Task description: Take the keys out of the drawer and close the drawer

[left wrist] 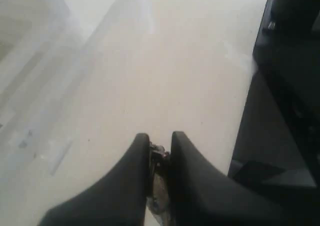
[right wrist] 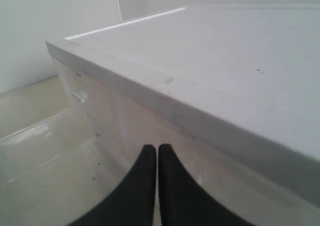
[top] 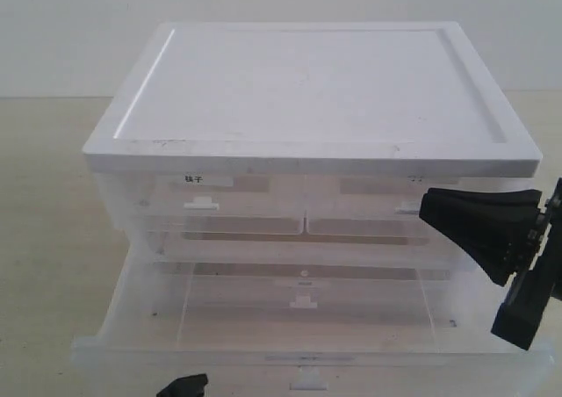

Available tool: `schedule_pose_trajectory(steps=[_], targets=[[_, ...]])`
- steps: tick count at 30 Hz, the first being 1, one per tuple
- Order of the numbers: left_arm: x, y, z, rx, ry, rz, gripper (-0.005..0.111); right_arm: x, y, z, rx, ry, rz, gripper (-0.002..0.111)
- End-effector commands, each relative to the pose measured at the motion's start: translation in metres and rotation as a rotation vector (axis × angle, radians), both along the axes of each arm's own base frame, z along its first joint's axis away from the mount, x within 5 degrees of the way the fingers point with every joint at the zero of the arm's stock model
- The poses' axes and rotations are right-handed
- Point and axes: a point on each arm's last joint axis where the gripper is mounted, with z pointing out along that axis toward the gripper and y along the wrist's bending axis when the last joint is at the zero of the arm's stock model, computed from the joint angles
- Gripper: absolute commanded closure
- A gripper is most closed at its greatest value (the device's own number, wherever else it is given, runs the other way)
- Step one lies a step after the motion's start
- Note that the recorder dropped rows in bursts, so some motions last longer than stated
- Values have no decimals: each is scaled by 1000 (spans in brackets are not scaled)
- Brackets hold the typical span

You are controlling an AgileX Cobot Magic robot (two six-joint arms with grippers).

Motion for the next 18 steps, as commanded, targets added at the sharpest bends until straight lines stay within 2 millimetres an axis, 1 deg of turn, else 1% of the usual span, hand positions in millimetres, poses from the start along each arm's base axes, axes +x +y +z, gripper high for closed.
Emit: schedule_pose_trajectory(steps=[1, 5, 6, 8, 13, 15, 18], targets=[[6, 8, -26, 115, -72, 60, 102, 1, 0, 1, 5, 1, -3, 108], [16, 7, -49, 209, -91, 105, 102, 1, 0, 1, 5, 1, -3, 108], [25, 7, -56, 228, -111, 149, 102, 1, 0, 1, 7, 4, -3, 108], [37, 5, -60, 224, -156, 190, 102, 1, 0, 1, 7, 4, -3, 108], [48, -1, -55, 161, -210, 159, 102, 1, 0, 1, 9, 5, -3, 108], [59, 3, -53, 163, -229, 221, 102, 1, 0, 1, 9, 5, -3, 108], [71, 6, -53, 167, -232, 259, 102, 1, 0, 1, 9, 5, -3, 108]])
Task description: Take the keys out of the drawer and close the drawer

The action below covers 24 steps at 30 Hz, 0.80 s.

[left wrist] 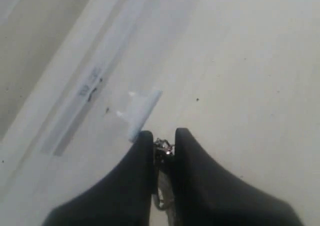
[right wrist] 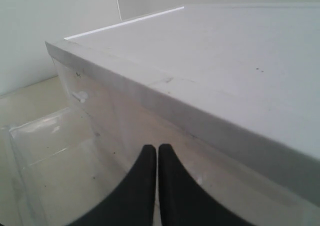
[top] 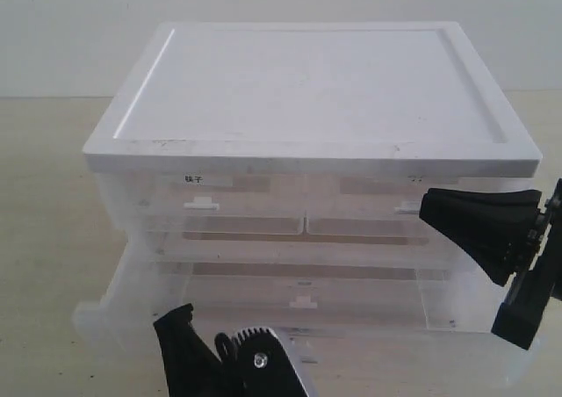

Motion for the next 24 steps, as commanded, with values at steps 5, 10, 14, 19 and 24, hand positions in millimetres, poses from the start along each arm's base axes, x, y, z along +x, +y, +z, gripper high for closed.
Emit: schedule_pose_trajectory(steps=[5, 10, 14, 19, 24], targets=[[11, -4, 1, -49, 6, -46, 102, 1, 0, 1, 9, 1, -1, 108], [9, -10, 5, -134, 12, -83, 102, 1, 0, 1, 9, 1, -1, 108], [13, -9, 7, -147, -19, -58, 102, 1, 0, 1, 7, 2, -3, 108], [31, -3, 6, -141, -15, 1, 102, 1, 0, 1, 6, 5, -2, 108], [39, -2, 5, -141, 4, -3, 102, 1, 0, 0, 4, 6, -4, 108]])
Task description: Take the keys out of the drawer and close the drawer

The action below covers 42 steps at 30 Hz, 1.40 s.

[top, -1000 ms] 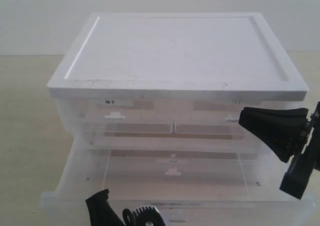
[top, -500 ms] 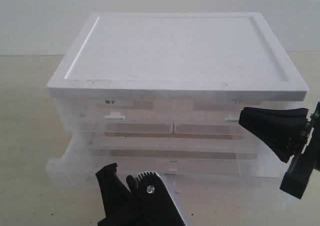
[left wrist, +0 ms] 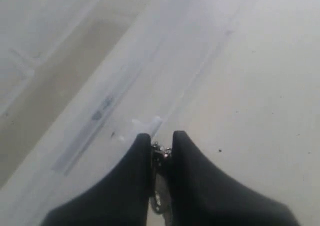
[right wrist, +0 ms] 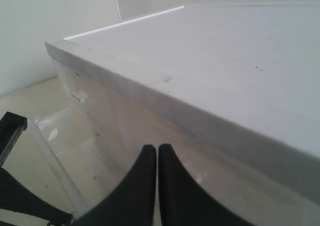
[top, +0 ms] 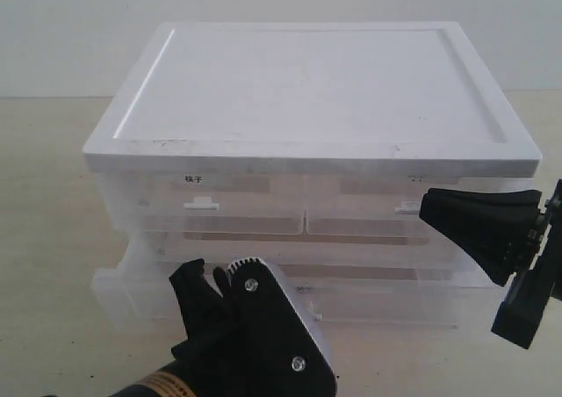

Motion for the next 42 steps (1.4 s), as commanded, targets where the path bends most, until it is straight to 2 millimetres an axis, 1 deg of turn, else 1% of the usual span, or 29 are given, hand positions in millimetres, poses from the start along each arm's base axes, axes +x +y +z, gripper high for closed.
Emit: schedule_pose_trajectory(steps=[1, 5, 8, 10, 11, 18, 21, 24, 29, 31, 32, 35, 38, 40, 42], targets=[[5, 0, 0, -16, -1, -6, 102, 1, 0, 0, 0, 1, -3, 108], [1, -3, -2, -27, 42, -61, 102, 1, 0, 0, 0, 1, -3, 108], [-9, -8, -7, -5, 121, -170, 102, 1, 0, 0, 0, 1, -3, 108], [-15, -10, -9, 19, 143, -243, 102, 1, 0, 0, 0, 1, -3, 108], [-15, -10, -9, 12, 149, -240, 102, 1, 0, 0, 0, 1, -3, 108], [-4, -11, 1, -51, 20, -180, 102, 1, 0, 0, -1, 4, -5, 108], [-1, -11, 4, -48, -48, -178, 101, 1, 0, 0, -3, 6, -7, 108], [2, -10, 5, -47, -58, -169, 91, 1, 0, 0, -4, 6, -5, 108], [4, -8, 3, -36, -28, -160, 60, 1, 0, -1, -6, 10, -8, 108], [4, -8, 3, -36, -28, -160, 53, 1, 0, -1, -6, 10, -8, 108], [4, -8, 2, -35, -27, -161, 52, 1, 0, -1, -6, 10, -8, 108], [2, -8, 1, -26, -9, -170, 52, 1, 0, -1, -6, 10, -8, 108], [-5, -8, -6, 8, 94, -206, 55, 1, 0, -1, -6, 10, -8, 108], [-10, -7, -11, 42, 163, -237, 63, 1, 0, -1, -6, 10, -8, 108], [-12, -6, -14, 55, 193, -240, 74, 1, 0, 0, -5, 9, -7, 108]])
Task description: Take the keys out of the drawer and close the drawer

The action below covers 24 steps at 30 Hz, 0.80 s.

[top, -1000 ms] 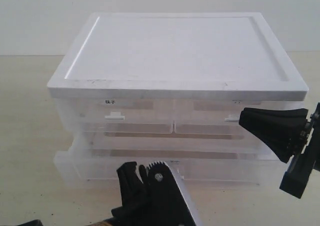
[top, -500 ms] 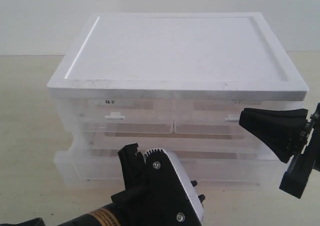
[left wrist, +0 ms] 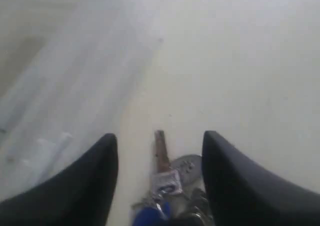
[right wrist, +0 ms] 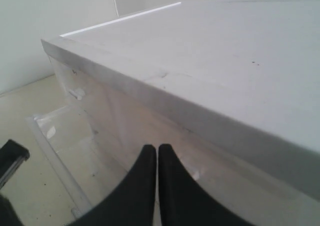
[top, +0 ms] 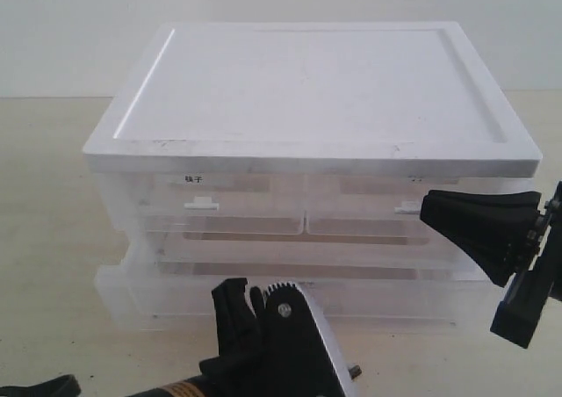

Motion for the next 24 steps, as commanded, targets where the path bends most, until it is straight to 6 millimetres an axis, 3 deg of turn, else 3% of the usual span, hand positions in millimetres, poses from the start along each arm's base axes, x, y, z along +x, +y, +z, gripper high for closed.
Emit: schedule_pose_trajectory(steps=[1, 4, 5, 13, 24], targets=[[-6, 2, -10, 51, 94, -17, 80, 1, 0, 1, 0, -4, 0, 108], [0, 1, -12, 37, 33, 20, 101, 0, 0, 0, -1, -4, 2, 108], [4, 0, -14, 28, -1, 39, 102, 0, 0, 0, -2, -4, 4, 108], [29, 5, -25, -2, -203, 245, 102, 0, 1, 0, -6, -4, 10, 108], [72, 9, -18, -22, -203, 336, 102, 0, 1, 0, -4, -5, 10, 108]])
